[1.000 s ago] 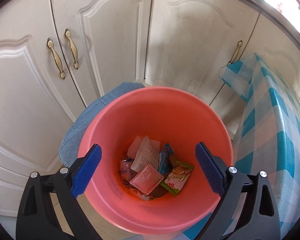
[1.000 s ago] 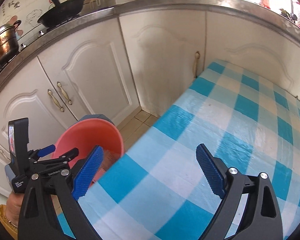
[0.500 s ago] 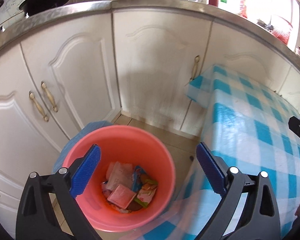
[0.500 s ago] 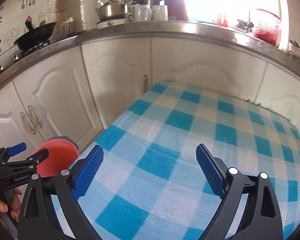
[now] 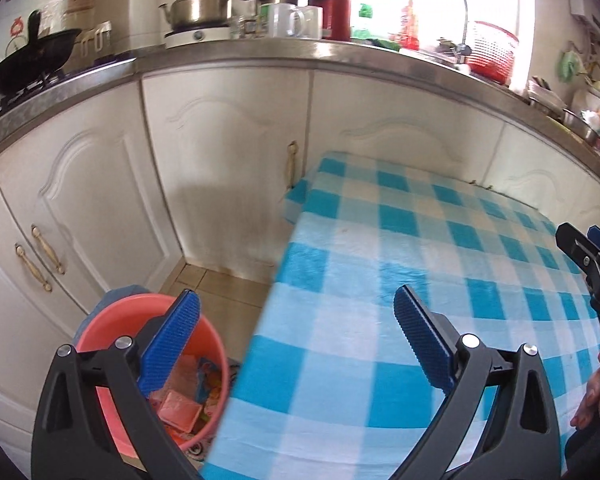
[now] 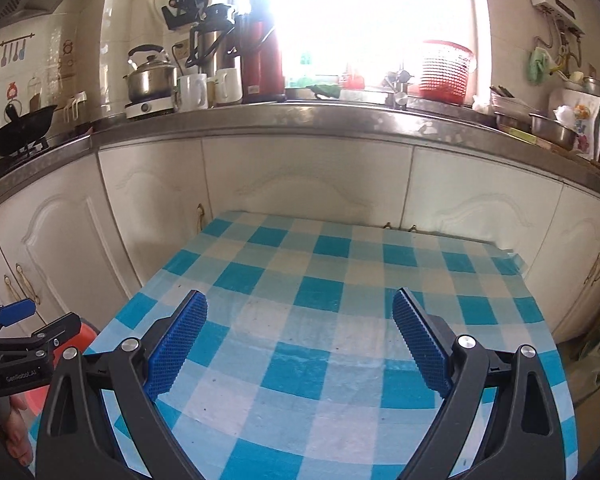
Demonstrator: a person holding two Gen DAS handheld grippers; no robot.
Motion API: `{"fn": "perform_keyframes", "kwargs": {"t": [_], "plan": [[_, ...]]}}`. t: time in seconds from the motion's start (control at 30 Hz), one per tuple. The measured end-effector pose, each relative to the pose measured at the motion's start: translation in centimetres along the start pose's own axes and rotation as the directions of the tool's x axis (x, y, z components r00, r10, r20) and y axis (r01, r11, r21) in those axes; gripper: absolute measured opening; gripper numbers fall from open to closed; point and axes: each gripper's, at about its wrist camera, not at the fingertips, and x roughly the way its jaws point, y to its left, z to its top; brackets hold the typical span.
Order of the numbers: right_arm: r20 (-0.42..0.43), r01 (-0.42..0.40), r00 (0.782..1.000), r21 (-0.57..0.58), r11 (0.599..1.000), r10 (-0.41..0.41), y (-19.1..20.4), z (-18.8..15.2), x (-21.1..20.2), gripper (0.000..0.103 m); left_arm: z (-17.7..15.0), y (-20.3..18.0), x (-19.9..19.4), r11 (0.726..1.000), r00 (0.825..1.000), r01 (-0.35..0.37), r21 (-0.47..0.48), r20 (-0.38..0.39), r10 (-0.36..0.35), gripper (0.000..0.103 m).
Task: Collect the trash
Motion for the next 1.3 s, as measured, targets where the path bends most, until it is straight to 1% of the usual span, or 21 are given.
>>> {"fn": "perform_keyframes", "kwargs": {"t": [0.27,0.47,0.7,0.9,1.07,1.3], "plan": [[0.064,0.091,0.993,0.053,0.994,-0.094,-4.8,0.3,-3.4,0.093,0.8,-6.0,-1.8,0.996,0.997,0.067,0.066,0.043,-0.07,0.098],[0.111,0.157,0.979,0.103,0.982,-0.168,-8.5,0.3,-6.3,0.093,1.0,-9.6,-3.3,0.987,0.991,0.104,0.125,0.069,-0.114,0.098],[0.143,0.217,0.961,0.141,0.966,-0.237,-11.4,0.0,-9.4,0.093,1.1,-13.0,-5.3,0.974,0.982,0.139,0.178,0.106,-0.159,0.099],[0.168,0.254,0.945,0.164,0.953,-0.281,-13.0,-0.4,-11.9,0.094,0.8,-15.0,-6.9,0.963,0.973,0.166,0.211,0.126,-0.196,0.099],[0.188,0.27,0.934,0.179,0.946,-0.303,-13.6,-0.5,-13.5,0.094,0.6,-16.1,-8.4,0.956,0.965,0.179,0.234,0.146,-0.217,0.099],[0.217,0.266,0.928,0.179,0.947,-0.301,-13.1,-0.2,-15.5,0.095,0.6,-16.4,-10.1,0.955,0.957,0.184,0.233,0.178,-0.228,0.099]]}}
